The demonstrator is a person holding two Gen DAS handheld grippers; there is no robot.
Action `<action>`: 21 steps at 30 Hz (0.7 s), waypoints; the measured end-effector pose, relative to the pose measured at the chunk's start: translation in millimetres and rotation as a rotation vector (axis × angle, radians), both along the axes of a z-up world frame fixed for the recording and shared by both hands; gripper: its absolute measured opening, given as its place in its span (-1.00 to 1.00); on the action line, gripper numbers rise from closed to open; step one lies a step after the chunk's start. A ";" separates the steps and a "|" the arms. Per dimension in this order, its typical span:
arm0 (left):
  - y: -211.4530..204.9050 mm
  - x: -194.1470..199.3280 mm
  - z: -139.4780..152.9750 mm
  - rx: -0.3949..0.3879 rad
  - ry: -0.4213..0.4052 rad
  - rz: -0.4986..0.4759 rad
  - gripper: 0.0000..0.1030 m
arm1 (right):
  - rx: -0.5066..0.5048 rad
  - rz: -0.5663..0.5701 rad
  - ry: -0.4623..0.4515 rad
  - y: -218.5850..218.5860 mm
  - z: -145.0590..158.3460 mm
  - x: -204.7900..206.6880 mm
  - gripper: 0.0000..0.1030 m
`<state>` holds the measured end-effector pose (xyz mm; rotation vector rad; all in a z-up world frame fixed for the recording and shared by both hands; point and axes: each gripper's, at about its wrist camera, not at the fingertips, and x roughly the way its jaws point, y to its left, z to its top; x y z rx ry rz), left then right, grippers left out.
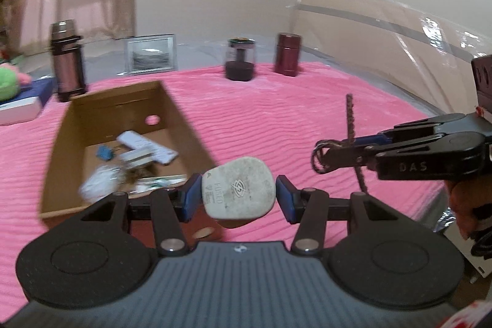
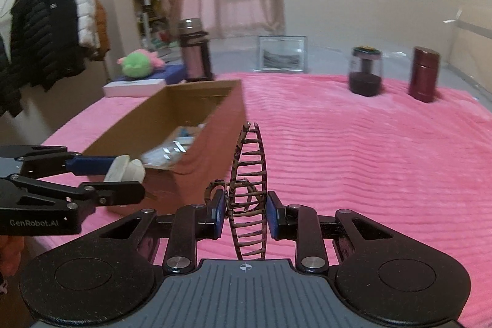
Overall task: Organize rigid objects
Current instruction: 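Carry the night light and wire rack with both tools over the box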
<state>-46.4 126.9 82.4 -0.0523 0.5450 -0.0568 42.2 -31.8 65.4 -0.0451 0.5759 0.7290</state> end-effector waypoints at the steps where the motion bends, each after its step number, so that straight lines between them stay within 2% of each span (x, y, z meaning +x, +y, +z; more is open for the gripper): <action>1: 7.6 -4.8 1.1 0.005 0.000 0.016 -0.10 | 0.003 0.012 -0.002 5.8 0.8 -1.5 -0.53; 9: 61.5 -21.8 10.7 0.018 -0.007 0.112 -0.10 | 0.017 0.106 -0.011 51.9 7.2 2.0 -0.53; 13: 79.1 -18.4 15.0 0.054 -0.005 0.111 -0.10 | 0.010 0.140 -0.024 69.2 9.8 5.6 -0.53; 21: 104.1 -0.8 21.7 0.073 0.005 0.078 -0.10 | -0.013 0.201 -0.053 97.2 13.7 20.3 -0.53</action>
